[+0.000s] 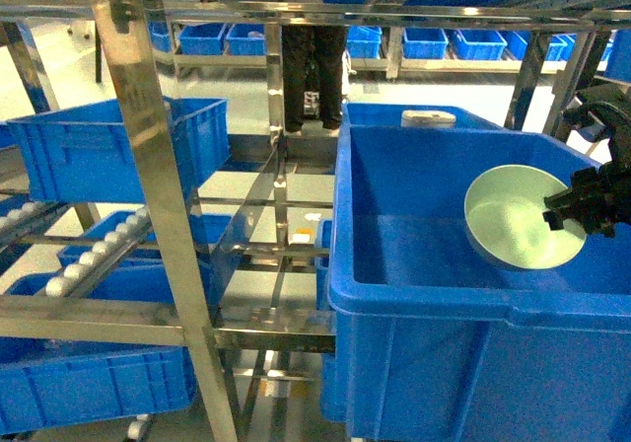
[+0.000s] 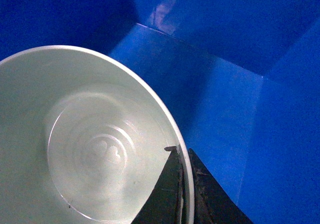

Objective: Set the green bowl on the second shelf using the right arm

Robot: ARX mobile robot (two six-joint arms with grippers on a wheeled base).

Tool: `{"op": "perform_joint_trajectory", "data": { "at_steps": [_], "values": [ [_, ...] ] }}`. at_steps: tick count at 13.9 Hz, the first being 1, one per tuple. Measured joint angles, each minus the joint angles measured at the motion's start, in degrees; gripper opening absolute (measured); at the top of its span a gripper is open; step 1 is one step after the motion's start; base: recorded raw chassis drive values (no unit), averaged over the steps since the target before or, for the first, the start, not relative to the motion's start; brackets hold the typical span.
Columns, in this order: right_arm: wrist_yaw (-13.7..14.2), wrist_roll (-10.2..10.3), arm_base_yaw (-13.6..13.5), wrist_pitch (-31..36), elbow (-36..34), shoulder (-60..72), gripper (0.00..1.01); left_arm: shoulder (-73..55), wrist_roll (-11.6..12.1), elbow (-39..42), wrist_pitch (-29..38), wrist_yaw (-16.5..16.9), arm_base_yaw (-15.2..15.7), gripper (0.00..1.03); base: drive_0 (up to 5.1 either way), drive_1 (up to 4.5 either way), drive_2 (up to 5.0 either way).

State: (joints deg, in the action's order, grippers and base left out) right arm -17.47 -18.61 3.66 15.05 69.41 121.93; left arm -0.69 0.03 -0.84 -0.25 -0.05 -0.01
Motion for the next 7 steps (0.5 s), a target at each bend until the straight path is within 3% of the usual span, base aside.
{"op": "perform_joint_trajectory", "data": {
  "at_steps": [2, 5, 7],
  "values": [
    [-0.74, -0.04, -0.35, 0.13, 0.07, 0.76, 0.04, 0.00, 0.00, 0.00, -0.02, 0.00, 0.00, 0.98, 0.0, 0.00, 0.0],
    [-1.25, 0.50, -1.05, 2.38, -0.50, 0.72, 0.42, 0.00, 0.00, 0.00, -0.02, 0.00, 0.00, 0.98, 0.0, 0.00, 0.0],
    [-0.07, 2.25, -1.95, 4.55, -3.82, -0.63, 0.68, 0.00, 0.00, 0.00, -0.02, 0.00, 0.00, 0.98, 0.0, 0.00, 0.0]
  ]
}}
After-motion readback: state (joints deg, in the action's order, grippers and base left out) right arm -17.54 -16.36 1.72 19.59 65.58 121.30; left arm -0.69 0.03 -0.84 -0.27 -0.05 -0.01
